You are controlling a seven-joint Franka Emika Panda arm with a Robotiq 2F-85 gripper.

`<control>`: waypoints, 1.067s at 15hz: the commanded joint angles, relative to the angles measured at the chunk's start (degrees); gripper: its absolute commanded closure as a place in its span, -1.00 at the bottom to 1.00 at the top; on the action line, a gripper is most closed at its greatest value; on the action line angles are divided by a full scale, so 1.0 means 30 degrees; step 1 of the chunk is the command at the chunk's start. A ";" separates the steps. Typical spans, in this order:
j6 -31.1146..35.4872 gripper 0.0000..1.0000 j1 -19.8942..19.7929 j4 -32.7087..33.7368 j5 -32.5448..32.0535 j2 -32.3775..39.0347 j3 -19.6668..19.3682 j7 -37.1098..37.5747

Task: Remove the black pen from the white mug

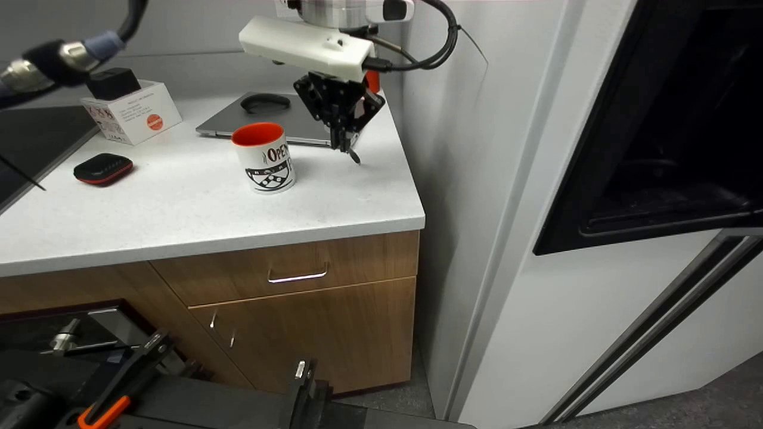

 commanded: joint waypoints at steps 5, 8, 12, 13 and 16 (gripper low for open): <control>-0.8302 0.23 0.0037 0.3299 0.0381 0.1907 0.0758 -0.0205; -1.0629 -0.20 -0.0013 0.4659 0.0522 0.2547 0.0725 0.0097; -1.1944 -0.83 -0.0182 0.6014 0.0885 0.3192 0.0686 0.0047; -1.2100 -0.96 -0.0224 0.6239 0.1000 0.3263 0.0672 0.0039; -1.2392 -1.00 -0.0311 0.6757 0.1152 0.3354 0.0635 -0.0092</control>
